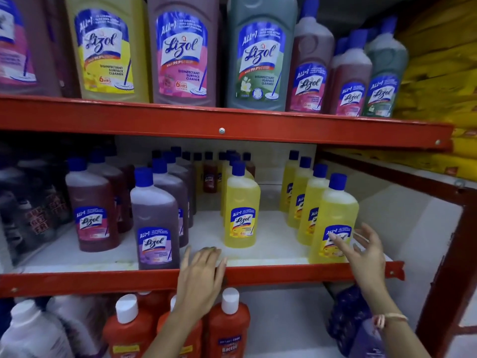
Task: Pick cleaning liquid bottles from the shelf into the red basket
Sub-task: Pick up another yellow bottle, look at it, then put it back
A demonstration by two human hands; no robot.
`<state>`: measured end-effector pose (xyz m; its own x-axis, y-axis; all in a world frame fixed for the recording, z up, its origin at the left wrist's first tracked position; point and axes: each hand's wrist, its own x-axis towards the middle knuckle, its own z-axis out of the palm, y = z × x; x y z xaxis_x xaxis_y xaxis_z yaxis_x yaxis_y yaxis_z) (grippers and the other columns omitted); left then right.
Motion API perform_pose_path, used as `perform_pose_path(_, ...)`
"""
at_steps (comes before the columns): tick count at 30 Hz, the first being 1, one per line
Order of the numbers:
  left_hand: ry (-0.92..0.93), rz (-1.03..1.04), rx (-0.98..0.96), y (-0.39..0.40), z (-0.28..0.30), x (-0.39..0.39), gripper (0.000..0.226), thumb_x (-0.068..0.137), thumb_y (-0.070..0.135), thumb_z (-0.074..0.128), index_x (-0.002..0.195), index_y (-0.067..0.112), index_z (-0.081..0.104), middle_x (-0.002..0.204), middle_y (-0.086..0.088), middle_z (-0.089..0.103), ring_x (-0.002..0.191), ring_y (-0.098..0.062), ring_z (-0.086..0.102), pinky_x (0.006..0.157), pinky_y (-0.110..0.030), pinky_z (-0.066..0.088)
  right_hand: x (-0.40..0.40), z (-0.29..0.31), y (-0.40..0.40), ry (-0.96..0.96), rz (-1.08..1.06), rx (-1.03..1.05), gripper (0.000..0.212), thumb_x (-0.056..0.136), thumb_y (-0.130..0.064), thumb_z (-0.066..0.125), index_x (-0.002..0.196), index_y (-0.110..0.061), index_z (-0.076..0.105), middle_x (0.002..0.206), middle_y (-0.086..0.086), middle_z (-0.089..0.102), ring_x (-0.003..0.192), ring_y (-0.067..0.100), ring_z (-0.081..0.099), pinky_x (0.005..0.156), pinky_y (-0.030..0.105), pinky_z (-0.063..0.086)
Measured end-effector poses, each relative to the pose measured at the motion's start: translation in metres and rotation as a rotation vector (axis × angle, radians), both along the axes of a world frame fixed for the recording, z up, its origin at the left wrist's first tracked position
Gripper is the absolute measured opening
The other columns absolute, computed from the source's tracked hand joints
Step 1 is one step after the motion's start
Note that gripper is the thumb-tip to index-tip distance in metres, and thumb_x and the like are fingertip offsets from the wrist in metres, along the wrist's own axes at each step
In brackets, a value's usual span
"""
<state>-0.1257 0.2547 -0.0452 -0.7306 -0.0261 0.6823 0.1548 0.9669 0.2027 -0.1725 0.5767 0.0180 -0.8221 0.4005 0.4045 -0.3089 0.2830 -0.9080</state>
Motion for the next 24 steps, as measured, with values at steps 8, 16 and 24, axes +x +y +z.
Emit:
perform_pose_path(8, -0.011, 0.04, -0.061, 0.006, 0.001, 0.003, 0.066, 0.098, 0.052, 0.013, 0.099, 0.019, 0.071, 0.098, 0.003, 0.074, 0.099, -0.016, 0.066, 0.105, -0.049, 0.025, -0.025, 0.01, 0.006, -0.1, 0.296, 0.047, 0.048, 0.065, -0.031, 0.082, 0.107, -0.026, 0.058, 0.1, 0.008, 0.072, 0.079, 0.018, 0.072, 0.053, 0.023, 0.06)
perform_pose_path(16, -0.071, 0.035, -0.047, 0.004, 0.001, 0.002, 0.07, 0.097, 0.054, 0.011, 0.103, 0.019, 0.071, 0.106, 0.0, 0.073, 0.109, -0.018, 0.063, 0.106, -0.046, 0.022, -0.016, 0.015, -0.037, 0.13, 0.127, -0.093, 0.059, 0.065, -0.031, 0.086, 0.111, -0.026, 0.05, 0.1, 0.005, 0.069, 0.083, 0.024, 0.071, 0.065, 0.042, 0.062)
perform_pose_path(24, -0.082, 0.033, -0.014, 0.006, 0.001, 0.003, 0.072, 0.097, 0.056, 0.01, 0.1, 0.02, 0.072, 0.107, -0.001, 0.073, 0.11, -0.019, 0.063, 0.107, -0.045, 0.021, 0.04, 0.039, -0.08, 0.448, -0.493, 0.34, 0.068, 0.071, -0.043, 0.081, 0.119, -0.004, 0.051, 0.102, 0.017, 0.059, 0.089, 0.032, 0.06, 0.065, 0.04, 0.051)
